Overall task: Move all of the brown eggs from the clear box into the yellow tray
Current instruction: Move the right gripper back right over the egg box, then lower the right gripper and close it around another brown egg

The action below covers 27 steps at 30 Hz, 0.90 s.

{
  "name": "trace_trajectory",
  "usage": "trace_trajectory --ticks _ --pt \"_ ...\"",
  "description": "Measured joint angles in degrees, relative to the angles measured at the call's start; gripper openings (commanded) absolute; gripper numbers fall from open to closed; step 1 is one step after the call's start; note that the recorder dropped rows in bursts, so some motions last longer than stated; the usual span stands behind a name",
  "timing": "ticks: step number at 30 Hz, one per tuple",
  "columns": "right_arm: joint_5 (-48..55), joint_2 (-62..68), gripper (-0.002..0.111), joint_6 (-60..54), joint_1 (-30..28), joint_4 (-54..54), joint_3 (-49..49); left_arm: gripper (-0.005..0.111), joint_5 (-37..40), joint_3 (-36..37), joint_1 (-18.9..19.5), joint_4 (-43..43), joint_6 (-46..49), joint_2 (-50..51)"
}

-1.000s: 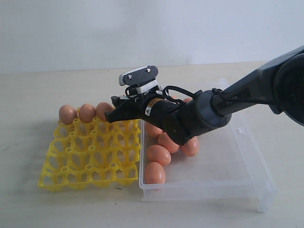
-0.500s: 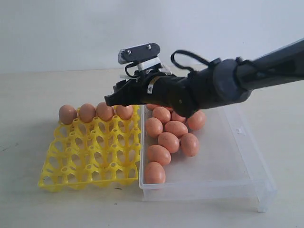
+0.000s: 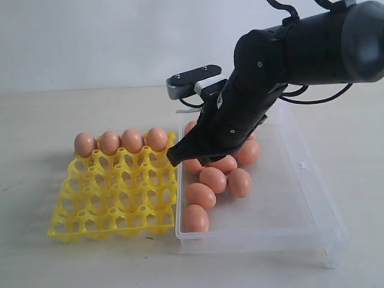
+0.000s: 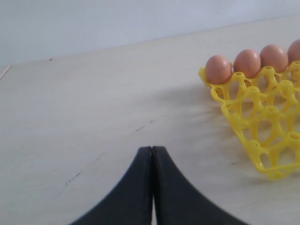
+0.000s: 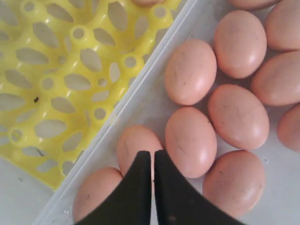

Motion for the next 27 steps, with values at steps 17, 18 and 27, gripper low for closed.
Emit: trace_trajectory --ticks 17,18,27 --pt "6.8 6.4 0.05 2.2 -10.0 5.1 0.0 0.0 0.0 0.0 0.0 0.0 0.0 0.0" --pt "6.5 6.4 0.05 2.2 -10.1 5.1 0.0 0.0 0.0 0.0 0.0 0.0 0.0 0.0" --pt "4.8 6.8 0.05 2.3 -11.3 5.0 0.0 0.0 0.0 0.0 0.0 0.0 0.0 0.0"
